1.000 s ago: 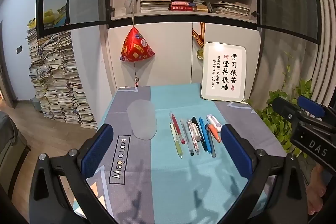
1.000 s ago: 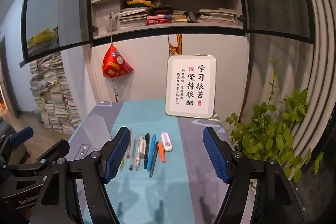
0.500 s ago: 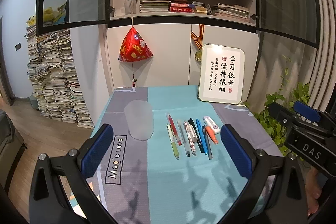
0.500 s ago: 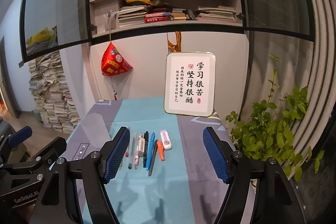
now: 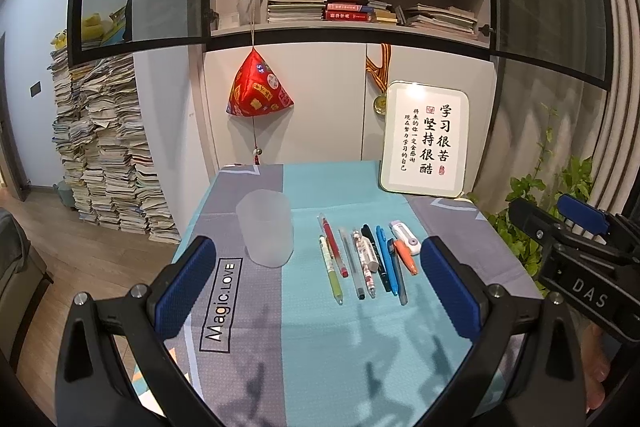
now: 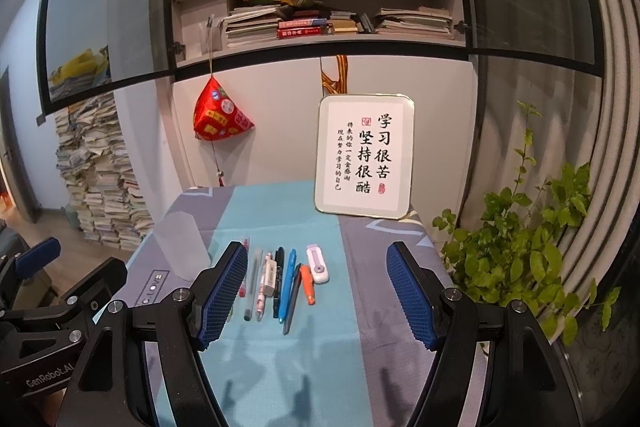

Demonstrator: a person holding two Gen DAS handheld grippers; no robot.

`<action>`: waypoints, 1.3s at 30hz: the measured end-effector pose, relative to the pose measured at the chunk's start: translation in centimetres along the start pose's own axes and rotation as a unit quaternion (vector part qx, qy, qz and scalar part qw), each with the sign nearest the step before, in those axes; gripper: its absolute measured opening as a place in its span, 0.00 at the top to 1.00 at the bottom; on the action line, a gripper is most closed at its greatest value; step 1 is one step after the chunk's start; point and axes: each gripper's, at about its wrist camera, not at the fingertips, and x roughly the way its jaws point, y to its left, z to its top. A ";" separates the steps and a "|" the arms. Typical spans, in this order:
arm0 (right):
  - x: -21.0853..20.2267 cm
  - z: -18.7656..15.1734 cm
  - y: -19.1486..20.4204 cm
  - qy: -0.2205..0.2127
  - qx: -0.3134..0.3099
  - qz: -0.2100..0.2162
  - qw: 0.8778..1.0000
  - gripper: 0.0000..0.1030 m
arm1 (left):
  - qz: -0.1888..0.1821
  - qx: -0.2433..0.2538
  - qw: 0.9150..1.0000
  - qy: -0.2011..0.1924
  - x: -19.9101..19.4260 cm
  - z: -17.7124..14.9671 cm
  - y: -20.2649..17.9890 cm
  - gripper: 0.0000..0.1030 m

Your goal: Organize stationery

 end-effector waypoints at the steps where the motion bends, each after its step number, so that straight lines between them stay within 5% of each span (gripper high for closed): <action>1: 0.1 0.0 0.0 0.001 0.000 0.000 1.000 0.29 | 0.000 0.000 1.000 0.001 0.1 0.0 0.0 0.01; 32: 3.1 0.2 -0.3 0.016 -0.003 -0.002 1.000 0.29 | 0.000 0.012 1.000 0.017 2.8 0.1 -1.2 0.03; 39: 4.5 -0.3 -0.3 0.037 -0.004 0.002 0.999 0.42 | -0.001 0.010 0.999 0.034 4.3 -0.1 -1.2 0.05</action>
